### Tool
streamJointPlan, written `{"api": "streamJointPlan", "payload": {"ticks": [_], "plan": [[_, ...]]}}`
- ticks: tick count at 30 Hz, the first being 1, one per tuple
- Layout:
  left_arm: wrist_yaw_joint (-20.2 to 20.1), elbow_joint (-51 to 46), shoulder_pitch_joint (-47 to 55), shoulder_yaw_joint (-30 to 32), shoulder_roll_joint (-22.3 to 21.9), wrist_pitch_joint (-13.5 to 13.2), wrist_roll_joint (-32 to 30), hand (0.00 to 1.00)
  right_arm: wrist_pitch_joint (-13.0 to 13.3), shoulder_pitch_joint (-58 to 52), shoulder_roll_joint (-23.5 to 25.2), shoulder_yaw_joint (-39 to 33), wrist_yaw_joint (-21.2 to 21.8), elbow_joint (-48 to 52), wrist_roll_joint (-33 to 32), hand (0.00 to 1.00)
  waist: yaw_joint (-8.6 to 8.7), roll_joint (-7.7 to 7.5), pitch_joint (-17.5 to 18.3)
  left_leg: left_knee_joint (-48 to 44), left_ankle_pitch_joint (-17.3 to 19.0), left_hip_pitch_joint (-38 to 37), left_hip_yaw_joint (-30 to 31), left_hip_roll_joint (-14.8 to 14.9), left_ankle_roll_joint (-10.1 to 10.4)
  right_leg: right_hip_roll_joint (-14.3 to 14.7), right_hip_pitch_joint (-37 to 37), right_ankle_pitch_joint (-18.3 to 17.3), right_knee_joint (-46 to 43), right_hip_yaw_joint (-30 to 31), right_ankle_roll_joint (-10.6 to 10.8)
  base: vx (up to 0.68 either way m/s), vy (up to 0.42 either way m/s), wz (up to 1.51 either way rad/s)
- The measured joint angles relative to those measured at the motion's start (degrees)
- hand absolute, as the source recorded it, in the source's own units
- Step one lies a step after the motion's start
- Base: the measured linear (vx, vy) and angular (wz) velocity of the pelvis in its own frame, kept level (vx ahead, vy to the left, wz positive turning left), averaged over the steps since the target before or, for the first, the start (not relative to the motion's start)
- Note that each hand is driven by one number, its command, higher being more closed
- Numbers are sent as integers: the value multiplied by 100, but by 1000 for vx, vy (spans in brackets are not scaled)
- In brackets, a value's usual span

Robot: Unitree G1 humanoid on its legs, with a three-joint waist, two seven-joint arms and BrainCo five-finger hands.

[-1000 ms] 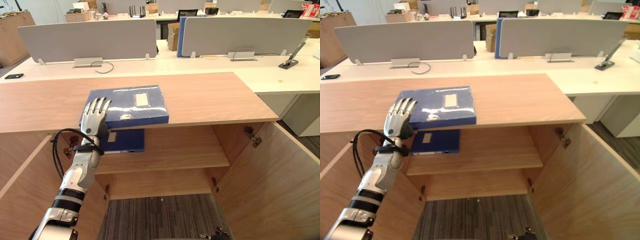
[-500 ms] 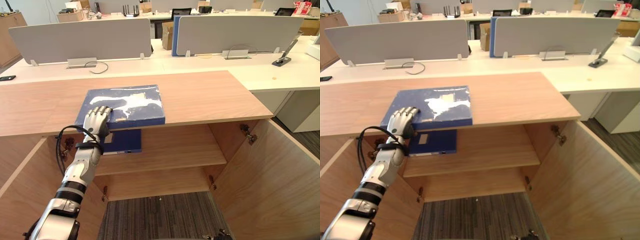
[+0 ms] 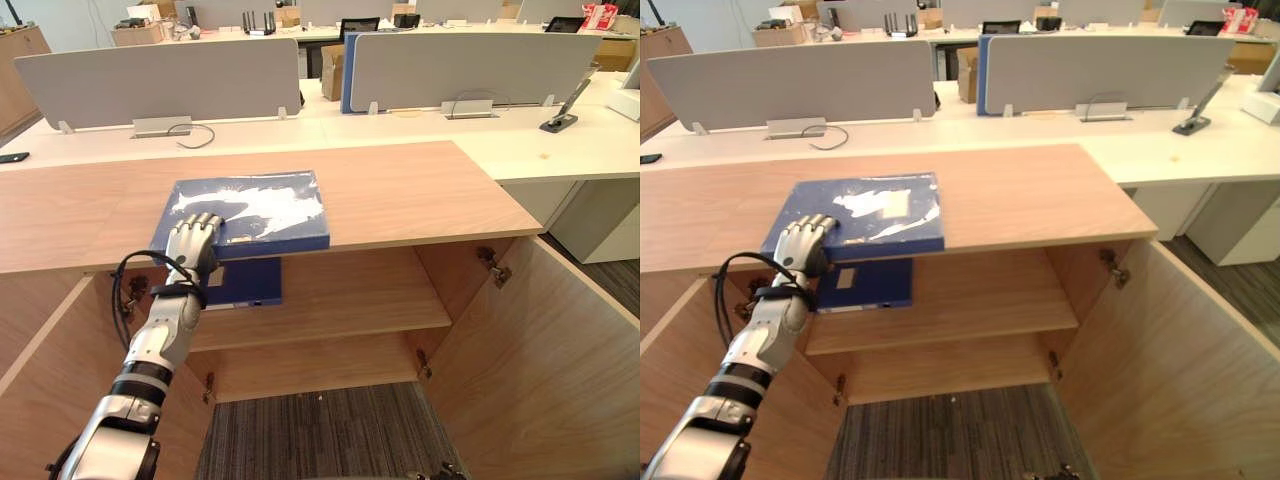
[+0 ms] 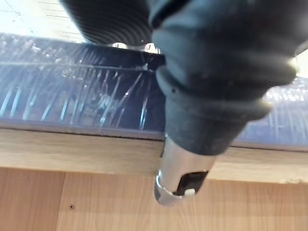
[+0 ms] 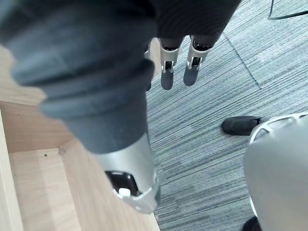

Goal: Walk over to the cabinet, pick up the folder, carry it to the office cabinet, place the folder inside the office cabinet, then close the office cabinet door

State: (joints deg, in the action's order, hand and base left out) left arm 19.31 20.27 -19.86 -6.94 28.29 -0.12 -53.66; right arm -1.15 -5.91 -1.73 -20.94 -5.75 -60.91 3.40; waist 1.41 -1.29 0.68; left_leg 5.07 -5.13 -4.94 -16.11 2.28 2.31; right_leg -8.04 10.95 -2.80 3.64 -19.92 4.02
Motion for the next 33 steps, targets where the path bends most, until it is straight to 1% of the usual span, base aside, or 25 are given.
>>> {"api": "streamJointPlan", "payload": {"ticks": [2,4,6,7,10,12,14,16,17,18,21,26,31,33], "plan": [[-54,-513,305,59,2,-18,78,100,-17,2,-5,1,4,1,1,0,-29,6,-49,0,1,4,31,-3,1,0,0,-1,9,-3,-1,0,0,0],[-118,-908,561,54,4,-106,80,100,-31,7,-19,2,16,1,2,0,-70,28,-85,0,1,6,51,-5,1,0,0,-1,9,-7,-2,0,0,0],[-171,-1402,936,43,4,-251,128,100,-37,17,-39,11,57,3,3,0,-90,70,-110,9,1,9,90,-6,1,-1,3,-2,9,-17,-3,0,0,0],[-197,-1531,1031,38,5,-285,135,100,-39,17,-39,13,63,3,4,0,-98,75,-111,21,1,9,95,-6,1,0,4,-3,9,-19,-3,0,0,0],[-358,-2242,1535,19,7,-518,307,100,-53,13,-39,26,70,14,4,0,-131,77,-110,26,2,8,109,-4,-1,-1,7,-4,2,-25,-4,-39,10,1],[-539,-2815,1908,17,32,-767,615,100,-86,-1,-38,32,95,40,5,0,-163,76,-111,29,6,3,114,-7,-4,-7,7,-17,-12,-28,-22,-41,17,1],[-668,-3145,2105,19,84,-958,873,100,-101,-14,-37,44,125,42,6,0,-192,73,-111,30,7,0,121,-6,-6,-9,7,-19,-21,-32,-22,-47,17,0],[-830,-3380,2244,28,123,-1152,1209,100,-102,-35,-39,68,174,42,9,0,-230,70,-109,30,8,-2,136,-5,-7,-9,8,-20,-32,-36,-21,-46,13,1],[-862,-3423,2265,33,123,-1188,1319,100,-102,-39,-39,75,188,42,14,0,-240,69,-109,30,8,-2,143,-5,-8,-9,9,-21,-34,-38,-21,-53,15,3],[-913,-3509,2325,60,123,-1279,1540,100,-103,-36,-36,83,201,43,28,0,-248,65,-109,31,8,-1,161,-5,-8,-9,10,-21,-41,-42,-19,-42,12,3],[-922,-3526,2363,124,118,-1338,1630,100,-103,-36,-37,87,229,43,30,0,-249,55,-114,31,7,1,169,-6,-8,-10,10,-22,-43,-49,-17,-12,4,1],[-842,-3521,2363,179,92,-1334,1621,100,-101,-31,-34,248,227,44,26,0,-246,31,-130,31,7,13,192,-7,-8,-7,10,-17,-44,-65,11,0,0,0],[-665,-3496,2368,247,-144,-1312,1596,100,-101,-24,-32,261,222,43,26,0,-243,11,-144,32,6,18,195,-7,-7,-6,7,-17,-41,-65,12,-6,2,0],[-539,-3496,2394,266,-326,-1276,1596,100,-99,-27,-33,285,210,43,26,0,-229,-5,-154,32,7,19,195,-7,-7,-6,5,-17,-42,-64,11,0,0,0]]}}
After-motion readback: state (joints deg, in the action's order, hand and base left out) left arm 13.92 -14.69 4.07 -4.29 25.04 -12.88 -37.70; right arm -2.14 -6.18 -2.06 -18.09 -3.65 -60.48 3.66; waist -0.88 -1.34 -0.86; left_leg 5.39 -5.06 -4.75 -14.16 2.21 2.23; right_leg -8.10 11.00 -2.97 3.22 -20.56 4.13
